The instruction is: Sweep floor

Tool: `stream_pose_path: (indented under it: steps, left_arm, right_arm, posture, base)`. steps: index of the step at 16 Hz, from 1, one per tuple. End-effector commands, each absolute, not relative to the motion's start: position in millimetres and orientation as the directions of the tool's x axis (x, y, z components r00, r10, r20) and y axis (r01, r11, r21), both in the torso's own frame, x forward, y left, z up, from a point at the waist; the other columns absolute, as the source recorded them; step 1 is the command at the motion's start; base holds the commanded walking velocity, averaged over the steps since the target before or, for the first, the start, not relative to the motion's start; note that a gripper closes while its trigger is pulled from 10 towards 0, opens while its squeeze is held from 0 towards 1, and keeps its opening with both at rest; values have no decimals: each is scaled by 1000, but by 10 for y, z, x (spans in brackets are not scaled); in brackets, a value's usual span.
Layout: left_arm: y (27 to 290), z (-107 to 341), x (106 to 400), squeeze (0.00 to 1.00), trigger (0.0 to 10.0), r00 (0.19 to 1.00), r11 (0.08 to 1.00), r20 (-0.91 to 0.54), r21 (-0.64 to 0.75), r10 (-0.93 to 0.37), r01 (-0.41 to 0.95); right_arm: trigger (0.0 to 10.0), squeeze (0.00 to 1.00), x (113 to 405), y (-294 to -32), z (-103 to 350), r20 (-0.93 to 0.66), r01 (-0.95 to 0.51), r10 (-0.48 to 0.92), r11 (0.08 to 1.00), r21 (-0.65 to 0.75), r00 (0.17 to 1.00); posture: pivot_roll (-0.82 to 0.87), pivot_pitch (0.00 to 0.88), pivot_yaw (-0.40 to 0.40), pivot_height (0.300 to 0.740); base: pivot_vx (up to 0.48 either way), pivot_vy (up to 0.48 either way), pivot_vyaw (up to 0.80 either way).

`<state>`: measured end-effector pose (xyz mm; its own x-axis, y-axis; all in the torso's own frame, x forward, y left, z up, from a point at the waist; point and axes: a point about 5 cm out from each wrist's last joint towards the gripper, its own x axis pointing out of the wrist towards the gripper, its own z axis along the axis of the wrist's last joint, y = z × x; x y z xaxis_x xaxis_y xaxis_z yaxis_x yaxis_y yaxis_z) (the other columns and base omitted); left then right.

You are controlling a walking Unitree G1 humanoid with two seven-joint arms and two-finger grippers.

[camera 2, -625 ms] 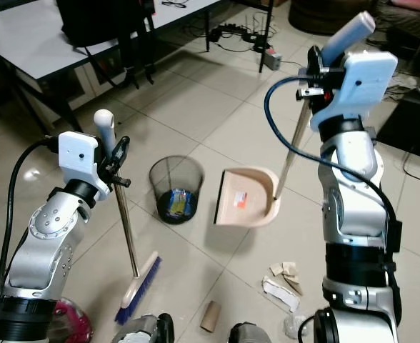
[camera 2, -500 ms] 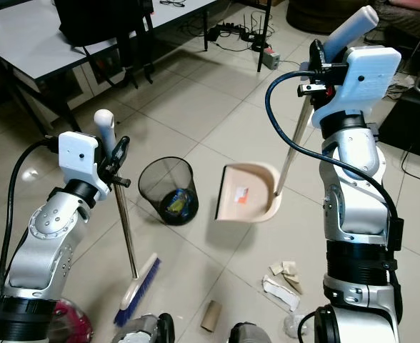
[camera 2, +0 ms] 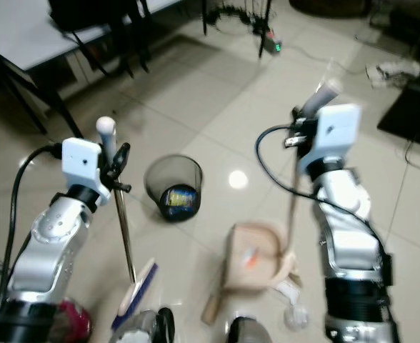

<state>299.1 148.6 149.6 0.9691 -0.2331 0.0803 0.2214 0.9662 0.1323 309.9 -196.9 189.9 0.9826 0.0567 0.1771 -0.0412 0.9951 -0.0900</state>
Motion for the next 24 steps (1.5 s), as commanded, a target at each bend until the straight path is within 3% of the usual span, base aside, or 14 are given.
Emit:
stream_pose_path:
  steps: [1, 12, 19, 24]
  left_arm:
    - [1516, 1458, 2970, 0, 10000, 973, 967, 71, 146, -221, 209]
    - [1512, 1527, 3045, 0, 10000, 973, 963, 100, 196, -208, 185]
    - [1496, 1494, 3038, 0, 10000, 970, 956, 89, 213, -224, 202]
    - [1517, 1447, 3034, 0, 10000, 970, 951, 66, 223, -233, 213]
  right_arm:
    - [10000, 0, 3089, -1892, 1918, 195, -73, 85, 995, -72, 977]
    - [10000, 0, 3053, -1782, 1850, 221, -75, 103, 988, -134, 970]
    - [10000, 0, 3032, -1680, 1707, 158, -127, 142, 987, -101, 977]
    - [10000, 0, 3008, -1602, 1650, 149, -200, 214, 974, -102, 965]
  posture:
    - [-7, 118, 36, 740]
    - [-10, 118, 30, 740]
    - [-9, 119, 30, 740]
    - [-7, 121, 31, 740]
  base:
    - [0, 0, 0]
    - [0, 0, 0]
    - [0, -400, 0]
    - [0, 0, 0]
